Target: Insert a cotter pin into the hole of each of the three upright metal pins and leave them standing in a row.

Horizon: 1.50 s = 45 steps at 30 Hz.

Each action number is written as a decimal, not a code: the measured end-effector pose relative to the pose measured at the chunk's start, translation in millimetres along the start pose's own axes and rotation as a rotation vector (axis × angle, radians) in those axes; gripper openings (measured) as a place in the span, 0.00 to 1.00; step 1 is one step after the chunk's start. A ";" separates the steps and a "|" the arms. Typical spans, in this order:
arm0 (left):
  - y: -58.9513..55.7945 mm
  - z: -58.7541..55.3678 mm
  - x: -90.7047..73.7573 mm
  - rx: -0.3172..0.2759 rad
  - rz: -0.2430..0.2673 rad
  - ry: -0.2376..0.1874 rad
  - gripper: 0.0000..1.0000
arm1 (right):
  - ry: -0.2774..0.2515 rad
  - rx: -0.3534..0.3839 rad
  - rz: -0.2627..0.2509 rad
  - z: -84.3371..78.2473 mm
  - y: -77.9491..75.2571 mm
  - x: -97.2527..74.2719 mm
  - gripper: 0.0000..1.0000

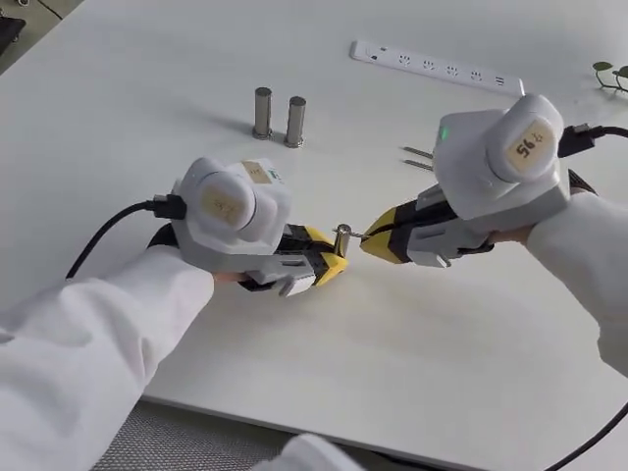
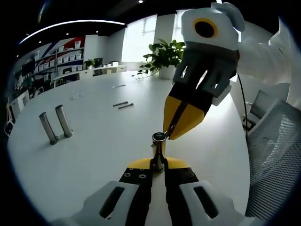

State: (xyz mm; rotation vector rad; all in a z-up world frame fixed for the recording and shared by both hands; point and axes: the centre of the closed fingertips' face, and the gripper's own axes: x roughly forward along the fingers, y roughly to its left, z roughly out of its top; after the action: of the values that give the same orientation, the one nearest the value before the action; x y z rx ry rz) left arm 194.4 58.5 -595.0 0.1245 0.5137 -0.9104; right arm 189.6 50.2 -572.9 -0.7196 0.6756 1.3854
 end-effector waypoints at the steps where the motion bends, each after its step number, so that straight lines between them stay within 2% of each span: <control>1: -0.2 0.0 -0.1 0.002 0.000 0.001 0.07 | 0.002 -0.003 0.002 0.6 0.3 0.5 0.00; 10: -0.3 -0.3 -0.1 0.031 0.000 0.013 0.07 | 0.032 -0.044 0.019 1.8 -2.4 3.6 0.00; 16: -0.7 -0.4 0.5 0.057 0.002 0.024 0.07 | 0.057 -0.076 0.046 5.9 1.3 4.9 0.00; 20: -1.9 -0.5 1.2 0.103 0.006 0.037 0.07 | 0.072 -0.101 0.058 7.3 2.9 6.8 0.00; 21: -2.0 0.0 1.7 0.117 0.011 0.040 0.07 | 0.096 -0.105 0.056 3.3 2.2 6.7 0.00; 24: -1.9 0.3 1.6 0.114 0.009 0.041 0.07 | 0.101 -0.119 0.055 3.1 1.5 7.0 0.00; 29: -3.1 0.9 1.5 0.119 0.008 0.042 0.07 | 0.094 -0.123 0.061 4.2 2.7 6.8 0.00; 33: -4.1 1.5 1.9 0.115 0.011 0.040 0.07 | 0.068 -0.102 0.051 8.2 1.0 7.4 0.15; 37: -4.2 3.1 0.9 0.098 0.009 0.031 0.07 | 0.065 -0.091 0.049 8.1 -0.6 7.2 0.13; 41: -6.6 9.1 -8.9 0.071 -0.026 0.030 0.13 | 0.032 -0.060 0.053 12.3 0.2 5.4 0.14; 44: -2.3 7.6 -19.9 0.072 -0.030 0.070 0.16 | 0.007 -0.038 0.043 15.5 -1.1 3.6 0.14; 45: -0.9 10.1 -25.8 0.076 -0.036 0.070 0.17 | -0.004 -0.033 0.029 16.2 -3.6 3.7 0.14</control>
State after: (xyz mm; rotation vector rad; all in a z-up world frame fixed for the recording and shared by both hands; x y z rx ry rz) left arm 184.5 73.3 -573.8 0.2176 0.5481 -0.9631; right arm 193.6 65.0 -565.6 -0.7356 0.6637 1.4271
